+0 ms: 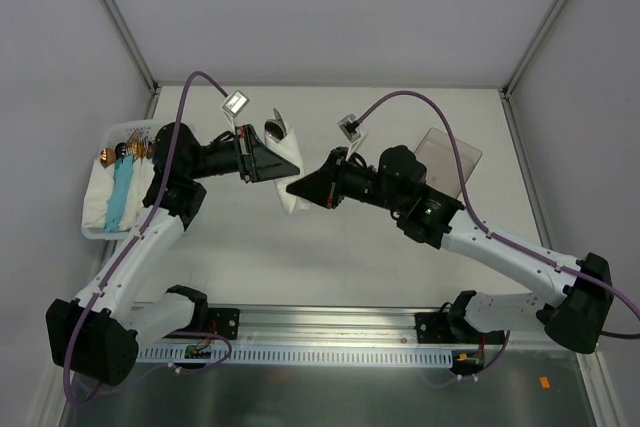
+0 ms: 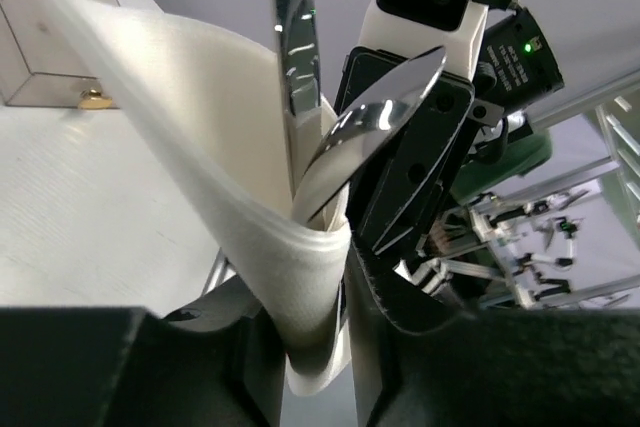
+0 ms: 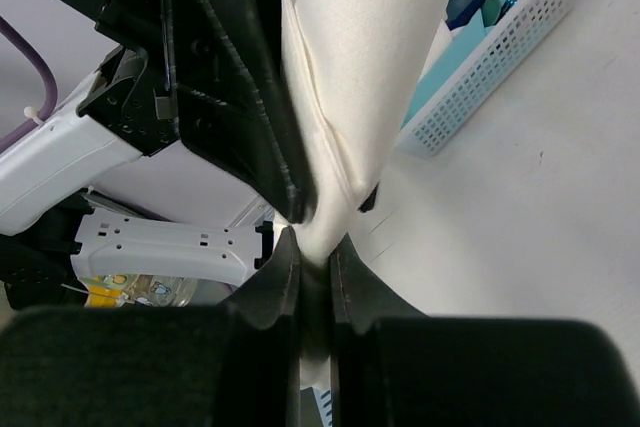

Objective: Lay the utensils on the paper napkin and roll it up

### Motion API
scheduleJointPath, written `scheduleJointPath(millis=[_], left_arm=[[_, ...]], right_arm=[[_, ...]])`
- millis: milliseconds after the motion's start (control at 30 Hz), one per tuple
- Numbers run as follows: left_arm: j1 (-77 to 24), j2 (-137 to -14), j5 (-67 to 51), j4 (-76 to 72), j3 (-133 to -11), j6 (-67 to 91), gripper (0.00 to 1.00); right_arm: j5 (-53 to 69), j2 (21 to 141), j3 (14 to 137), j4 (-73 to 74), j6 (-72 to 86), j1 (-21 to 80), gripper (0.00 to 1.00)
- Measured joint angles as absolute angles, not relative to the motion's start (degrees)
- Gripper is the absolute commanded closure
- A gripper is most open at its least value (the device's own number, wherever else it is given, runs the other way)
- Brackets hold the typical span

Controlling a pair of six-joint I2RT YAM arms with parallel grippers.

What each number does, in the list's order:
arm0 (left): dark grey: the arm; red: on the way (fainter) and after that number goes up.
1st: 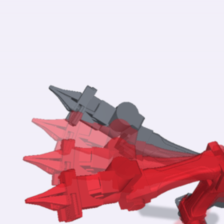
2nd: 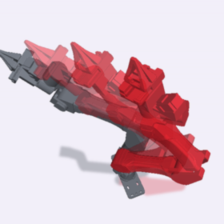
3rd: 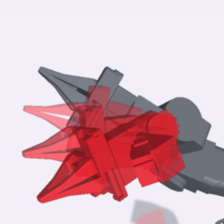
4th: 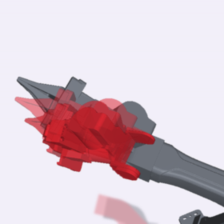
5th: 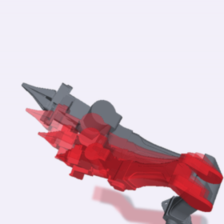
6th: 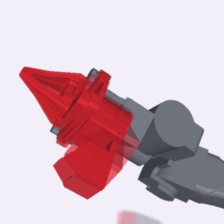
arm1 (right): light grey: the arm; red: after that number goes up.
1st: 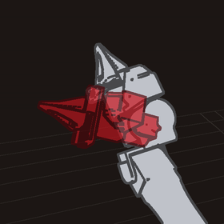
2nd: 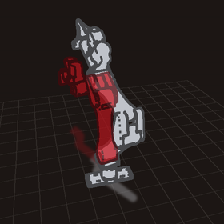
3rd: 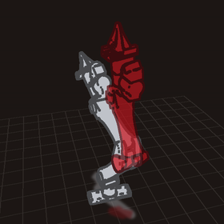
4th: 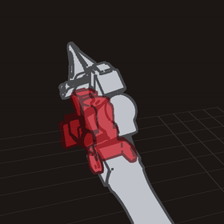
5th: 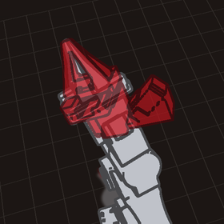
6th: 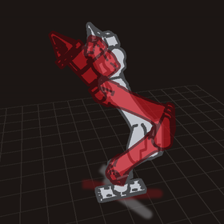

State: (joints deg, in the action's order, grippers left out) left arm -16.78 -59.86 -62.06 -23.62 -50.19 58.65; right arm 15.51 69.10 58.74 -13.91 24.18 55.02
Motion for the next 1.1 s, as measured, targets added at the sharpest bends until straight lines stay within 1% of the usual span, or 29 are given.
scheduleJointPath(millis=[67,100,167,233,533,633,767,967,1100], left_arm=[[-16.8,-58.6,-61.7,-21.7,-50.6,57.1,0.51],[-16.8,-57.6,-61.5,-20.4,-50.9,55.8,0.43],[-16.8,-55.7,-61.0,-17.9,-51.3,53.9,0.37],[-16.4,-53.8,-60.3,-15.7,-51.4,52.1,0.35],[-9.6,-50.4,-59.5,-12.3,-51.4,50.3,0.31],[-8.9,-50.1,-59.6,-12.8,-51.4,51.4,0.31],[-8.9,-50.1,-61.1,-18.1,-49.1,56.1,0.31],[-8.9,-50.6,-62.5,-29.8,-44.9,65.9,0.27],[-8.9,-50.8,-62.4,-35.3,-43.1,70.6,0.26]], right_arm=[[16.1,69.3,58.5,-14.8,24.2,55.0,1.0],[16.4,69.5,58.5,-15.0,24.3,55.0,1.0],[17.1,70.0,58.5,-15.9,24.4,55.0,1.0],[17.5,70.5,58.5,-16.9,24.7,55.1,1.0],[17.4,70.9,58.4,-22.2,27.5,54.6,1.0],[17.0,70.9,58.2,-25.1,29.4,54.1,1.0],[15.8,71.1,58.2,-28.6,31.7,53.8,1.0],[14.6,73.6,58.2,-34.7,35.4,53.9,1.0],[13.3,75.6,57.8,-38.1,37.5,54.0,1.0]])
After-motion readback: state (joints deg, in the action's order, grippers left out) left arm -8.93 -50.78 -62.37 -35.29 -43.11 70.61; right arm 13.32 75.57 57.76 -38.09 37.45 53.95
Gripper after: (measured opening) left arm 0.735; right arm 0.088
